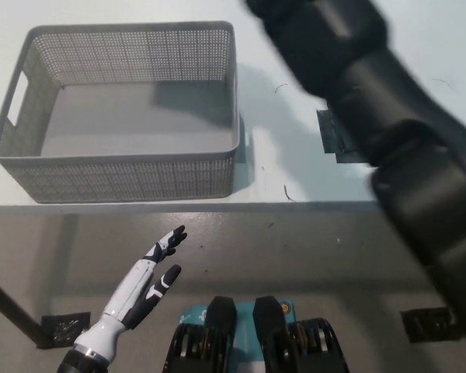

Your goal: Use the right hand to pick up a small rectangular container and put it into a bigger container on the left side

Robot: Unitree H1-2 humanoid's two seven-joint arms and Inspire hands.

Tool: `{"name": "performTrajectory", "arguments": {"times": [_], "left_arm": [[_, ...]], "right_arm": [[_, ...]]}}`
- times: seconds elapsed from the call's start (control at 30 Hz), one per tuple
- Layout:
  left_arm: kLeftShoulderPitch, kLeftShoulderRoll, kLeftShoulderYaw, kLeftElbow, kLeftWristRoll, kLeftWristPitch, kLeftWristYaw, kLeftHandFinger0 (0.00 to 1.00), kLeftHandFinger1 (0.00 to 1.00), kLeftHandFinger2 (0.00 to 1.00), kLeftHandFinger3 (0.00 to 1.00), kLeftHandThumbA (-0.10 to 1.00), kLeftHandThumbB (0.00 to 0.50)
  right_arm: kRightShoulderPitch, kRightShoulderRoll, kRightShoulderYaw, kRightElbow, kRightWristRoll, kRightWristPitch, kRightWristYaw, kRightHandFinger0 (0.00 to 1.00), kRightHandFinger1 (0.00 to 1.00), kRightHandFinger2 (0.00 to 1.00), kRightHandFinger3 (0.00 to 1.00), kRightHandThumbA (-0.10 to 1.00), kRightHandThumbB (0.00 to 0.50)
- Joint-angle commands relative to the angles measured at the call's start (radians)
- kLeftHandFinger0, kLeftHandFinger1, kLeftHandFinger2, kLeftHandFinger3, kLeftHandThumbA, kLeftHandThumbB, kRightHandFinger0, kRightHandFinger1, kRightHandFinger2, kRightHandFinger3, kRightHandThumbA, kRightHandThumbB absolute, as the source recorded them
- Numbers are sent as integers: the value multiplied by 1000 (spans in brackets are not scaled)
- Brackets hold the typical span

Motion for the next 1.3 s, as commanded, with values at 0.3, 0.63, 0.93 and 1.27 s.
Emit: {"name": "performTrajectory", "arguments": {"times": [0.3,0.63,0.93,1.27], "left_arm": [[-16,7,14,-13,-31,-38,-2,1000,1000,1000,1000,1000,240],[-29,11,13,-8,-39,-30,-12,1000,1000,1000,1000,1000,270],[-35,8,12,-6,-35,-32,-7,1000,1000,1000,1000,1000,277],[-41,11,10,1,-17,-44,0,1000,1000,1000,1000,1000,271]], "right_arm": [[-77,135,121,325,-51,42,-14,200,624,1000,1000,-81,213],[-78,105,194,346,-45,147,213,1000,1000,1000,1000,823,488],[-128,67,-20,301,150,56,354,1000,1000,1000,1000,1000,470],[-141,-24,-232,-50,313,-19,396,1000,1000,1000,1000,1000,497]]}}
